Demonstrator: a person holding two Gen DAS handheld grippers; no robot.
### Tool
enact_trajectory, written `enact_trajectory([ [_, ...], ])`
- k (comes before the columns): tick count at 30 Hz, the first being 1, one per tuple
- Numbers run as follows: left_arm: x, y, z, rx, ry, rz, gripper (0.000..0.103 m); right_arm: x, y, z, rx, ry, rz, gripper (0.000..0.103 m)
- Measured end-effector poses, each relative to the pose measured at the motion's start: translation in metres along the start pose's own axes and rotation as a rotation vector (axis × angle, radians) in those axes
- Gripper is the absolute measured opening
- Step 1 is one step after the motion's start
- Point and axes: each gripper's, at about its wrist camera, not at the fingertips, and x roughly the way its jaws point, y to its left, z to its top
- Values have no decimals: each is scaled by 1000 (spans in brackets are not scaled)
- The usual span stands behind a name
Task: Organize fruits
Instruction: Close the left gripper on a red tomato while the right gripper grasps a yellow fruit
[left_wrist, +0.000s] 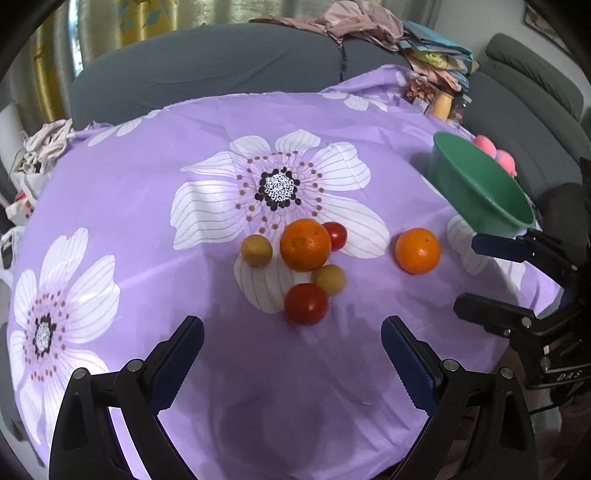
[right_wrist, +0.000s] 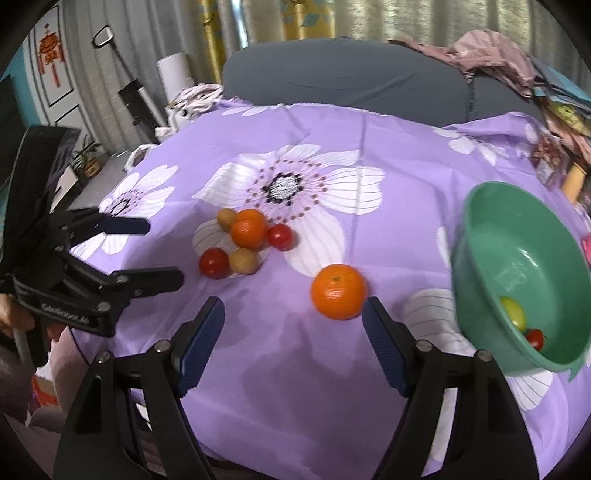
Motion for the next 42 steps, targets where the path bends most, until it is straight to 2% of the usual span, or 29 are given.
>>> enact_trajectory([
  [5, 10, 1, 2, 41, 21, 4, 96, 18, 12, 2, -60, 44, 52, 62],
  [8, 14, 4, 3, 34, 27, -1, 88, 31, 18, 4, -94, 72, 74, 57],
  [10, 16, 8, 5, 27, 31, -5, 88, 42, 21, 7, -108, 93, 86, 54],
  [13, 18, 10, 7, 30, 37, -4, 88, 55, 23, 10, -113, 112, 103, 53],
  [16, 21, 11, 10, 44, 43, -11, 81, 65, 25, 14, -130, 130, 119, 51],
  [21, 24, 11, 15, 85, 57, 9, 79, 78, 28, 22, -157, 152, 135, 47],
  [23, 22, 10, 16, 107, 57, 15, 70, 84, 29, 26, -171, 163, 130, 46],
  [30, 28, 4, 16, 154, 81, -31, 68, 97, 33, 35, -210, 186, 157, 45],
  [31, 30, 3, 16, 160, 88, -34, 67, 99, 34, 36, -220, 192, 152, 42],
  [36, 34, 7, 19, 157, 101, -62, 65, 108, 34, 40, -244, 208, 167, 42],
  [39, 37, 11, 21, 152, 111, -75, 62, 113, 39, 43, -275, 217, 178, 33],
  [40, 38, 12, 21, 149, 114, -79, 61, 115, 40, 43, -281, 219, 187, 27],
  [42, 40, 13, 24, 141, 117, -91, 61, 116, 41, 43, -288, 218, 196, 26],
])
